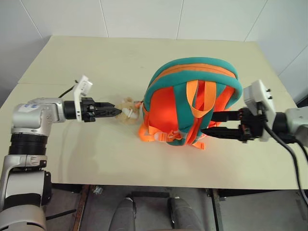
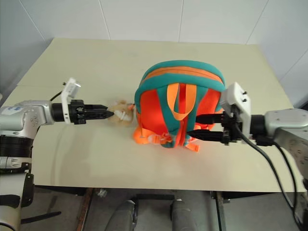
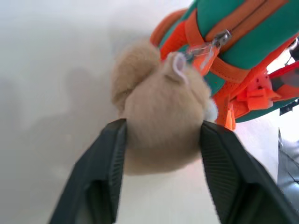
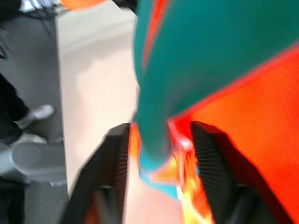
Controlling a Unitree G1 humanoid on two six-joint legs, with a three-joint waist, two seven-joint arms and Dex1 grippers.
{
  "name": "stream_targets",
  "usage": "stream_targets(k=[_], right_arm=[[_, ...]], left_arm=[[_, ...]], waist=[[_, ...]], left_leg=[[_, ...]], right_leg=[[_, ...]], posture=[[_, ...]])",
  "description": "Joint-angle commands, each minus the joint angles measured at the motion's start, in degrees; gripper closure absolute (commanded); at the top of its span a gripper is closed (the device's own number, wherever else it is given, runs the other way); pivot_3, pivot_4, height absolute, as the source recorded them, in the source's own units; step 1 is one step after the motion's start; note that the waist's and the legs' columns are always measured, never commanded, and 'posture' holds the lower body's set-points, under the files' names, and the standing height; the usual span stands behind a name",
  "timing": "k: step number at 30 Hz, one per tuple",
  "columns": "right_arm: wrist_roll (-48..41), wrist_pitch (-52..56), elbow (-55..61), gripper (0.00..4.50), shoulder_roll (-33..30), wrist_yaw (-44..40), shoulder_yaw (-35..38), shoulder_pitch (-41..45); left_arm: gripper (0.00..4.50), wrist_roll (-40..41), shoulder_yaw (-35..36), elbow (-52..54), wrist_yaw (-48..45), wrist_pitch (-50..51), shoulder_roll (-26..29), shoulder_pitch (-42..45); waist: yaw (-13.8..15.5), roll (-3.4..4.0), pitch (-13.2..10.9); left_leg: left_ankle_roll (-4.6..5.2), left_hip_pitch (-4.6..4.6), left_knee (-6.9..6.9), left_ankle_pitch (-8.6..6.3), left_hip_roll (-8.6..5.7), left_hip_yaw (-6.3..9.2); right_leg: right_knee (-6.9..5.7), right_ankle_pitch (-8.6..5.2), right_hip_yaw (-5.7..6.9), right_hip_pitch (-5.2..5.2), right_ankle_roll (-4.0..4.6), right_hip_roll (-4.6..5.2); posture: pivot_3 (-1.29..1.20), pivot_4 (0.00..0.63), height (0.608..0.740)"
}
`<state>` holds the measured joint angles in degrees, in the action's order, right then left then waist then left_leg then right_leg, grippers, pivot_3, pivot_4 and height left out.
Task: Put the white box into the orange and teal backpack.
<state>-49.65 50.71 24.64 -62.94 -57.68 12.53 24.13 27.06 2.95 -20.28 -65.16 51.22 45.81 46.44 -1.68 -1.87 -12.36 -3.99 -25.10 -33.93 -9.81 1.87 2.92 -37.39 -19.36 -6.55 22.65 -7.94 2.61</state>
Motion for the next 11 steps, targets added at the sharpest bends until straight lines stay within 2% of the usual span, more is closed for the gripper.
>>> stream_targets(k=[1,3,4,8,11], right_arm=[[1.1,0.2,1.2,0.88,-4.3,-2.1,7.4,-3.6],[1.8,0.4,1.7,0.19,-6.0,-2.9,10.8,-6.7],[2.8,0.5,1.6,0.02,-6.8,-3.5,13.5,-9.0],[6.9,0.1,-0.5,0.02,-7.8,-5.2,22.2,-16.7],[7.4,-2.1,-3.4,0.02,-4.4,-3.2,24.8,-17.2]], left_arm=[[0.85,0.5,3.4,1.0,-0.3,-4.8,0.8,-0.9],[0.22,0.0,4.6,0.8,0.1,-7.9,0.8,-2.0],[0.05,-0.1,5.6,-0.3,-0.3,-10.5,1.0,-2.6],[0.05,0.5,9.6,-4.6,-3.1,-20.0,1.1,-4.2],[0.05,1.8,12.0,-4.3,-5.8,-25.5,0.4,-5.7]], waist=[[0.0,0.0,0.0],[0.0,0.0,0.0],[0.1,0.0,0.0],[0.0,0.0,0.0],[-0.1,0.0,0.0]], left_leg=[[0.0,0.0,-0.01,0.0,0.0,-0.01],[0.0,0.02,-0.01,0.0,0.0,-0.03],[0.0,0.03,-0.01,0.0,0.0,-0.03],[0.0,0.03,-0.01,0.0,0.01,-0.06],[0.0,0.06,-0.02,0.0,0.0,-0.1]], right_leg=[[0.0,0.0,0.0,0.0,0.0,0.0],[0.0,0.0,-0.01,-0.03,0.0,0.01],[0.01,0.0,-0.01,-0.03,0.0,0.02],[0.01,0.0,-0.02,-0.02,0.0,0.01],[0.01,0.01,-0.04,-0.03,0.0,0.02]], posture=[[0.0,0.15,0.74],[0.0,0.15,0.74],[0.0,0.15,0.74],[0.0,0.15,0.74],[0.0,0.15,0.74]])
